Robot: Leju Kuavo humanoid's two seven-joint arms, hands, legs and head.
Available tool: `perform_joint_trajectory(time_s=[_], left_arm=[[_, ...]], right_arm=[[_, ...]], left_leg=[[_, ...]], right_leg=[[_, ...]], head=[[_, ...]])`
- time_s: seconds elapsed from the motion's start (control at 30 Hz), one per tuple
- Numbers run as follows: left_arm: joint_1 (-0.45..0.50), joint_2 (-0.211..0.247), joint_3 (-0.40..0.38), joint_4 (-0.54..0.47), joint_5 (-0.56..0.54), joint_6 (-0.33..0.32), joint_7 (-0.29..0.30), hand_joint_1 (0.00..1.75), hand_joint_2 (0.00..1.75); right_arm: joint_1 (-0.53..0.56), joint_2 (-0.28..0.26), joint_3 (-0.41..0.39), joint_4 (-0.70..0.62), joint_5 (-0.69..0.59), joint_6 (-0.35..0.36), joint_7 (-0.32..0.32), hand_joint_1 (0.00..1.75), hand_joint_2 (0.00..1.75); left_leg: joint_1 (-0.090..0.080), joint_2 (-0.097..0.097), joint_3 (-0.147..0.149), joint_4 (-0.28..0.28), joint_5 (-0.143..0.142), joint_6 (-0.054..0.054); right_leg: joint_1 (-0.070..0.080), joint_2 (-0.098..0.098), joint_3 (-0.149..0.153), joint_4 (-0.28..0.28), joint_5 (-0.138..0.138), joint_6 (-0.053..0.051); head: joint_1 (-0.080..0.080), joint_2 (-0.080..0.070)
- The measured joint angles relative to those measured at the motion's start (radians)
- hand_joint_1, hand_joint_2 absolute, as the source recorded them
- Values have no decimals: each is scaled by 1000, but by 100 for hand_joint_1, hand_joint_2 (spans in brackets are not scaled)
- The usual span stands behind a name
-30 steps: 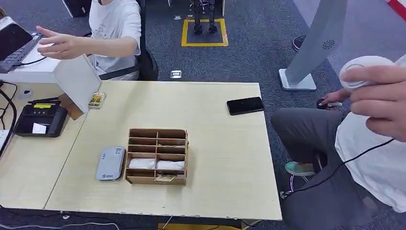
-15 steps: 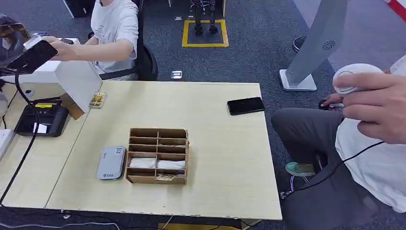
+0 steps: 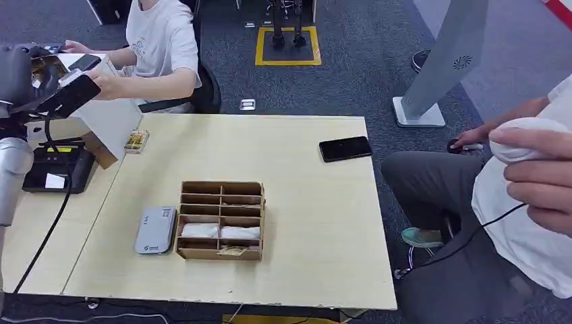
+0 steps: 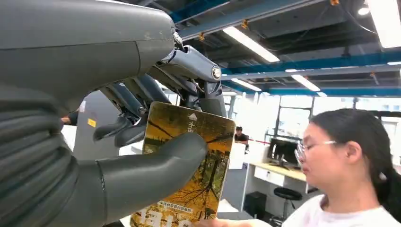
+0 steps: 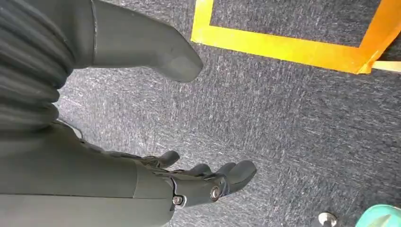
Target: Pass the card to the sensor for recognition and then transmit it.
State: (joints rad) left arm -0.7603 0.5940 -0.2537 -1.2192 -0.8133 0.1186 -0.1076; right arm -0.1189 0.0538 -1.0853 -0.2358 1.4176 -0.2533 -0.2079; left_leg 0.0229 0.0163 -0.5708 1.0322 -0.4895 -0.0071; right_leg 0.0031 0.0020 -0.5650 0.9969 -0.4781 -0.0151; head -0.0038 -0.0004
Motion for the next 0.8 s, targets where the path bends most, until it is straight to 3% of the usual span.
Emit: perform_joint_trajectory(time_s=[0.27, 0.4, 0.5, 0.63, 0.8], left_arm=[[10, 1, 0, 3, 6, 5, -8, 0, 175], [107, 31, 23, -16, 10, 100, -49, 0, 175], [223, 54, 86, -68, 12, 197, -79, 0, 175], [453, 57, 223, -163, 33, 296, -138, 0, 175], [731, -4, 432, -286, 70, 425, -231, 0, 175]], right_arm=[[3, 0, 0, 0, -3, 0, -1, 0, 175], [5, 0, 0, 0, -13, -3, -3, 0, 175], [10, 0, 0, 0, -24, -8, -8, 0, 175], [29, 0, -2, 0, -43, -13, -8, 0, 175], [47, 0, -12, 0, -75, -28, -18, 0, 175]], left_leg=[[0, -1, 0, 0, 0, 0], [0, 1, 0, 0, 0, 0], [0, 2, 1, -1, -1, -1], [-1, 2, 1, -1, -2, 0], [-2, 3, 1, -2, -4, 0]], right_leg=[[0, -1, 0, 0, 0, 0], [0, 1, 1, 1, 0, 0], [0, 2, 0, 1, 0, 0], [-1, 3, 0, 0, -2, 0], [-2, 4, 0, 0, -3, 1]], head=[[1, 0], [0, 0], [0, 0], [0, 0], [0, 0]])
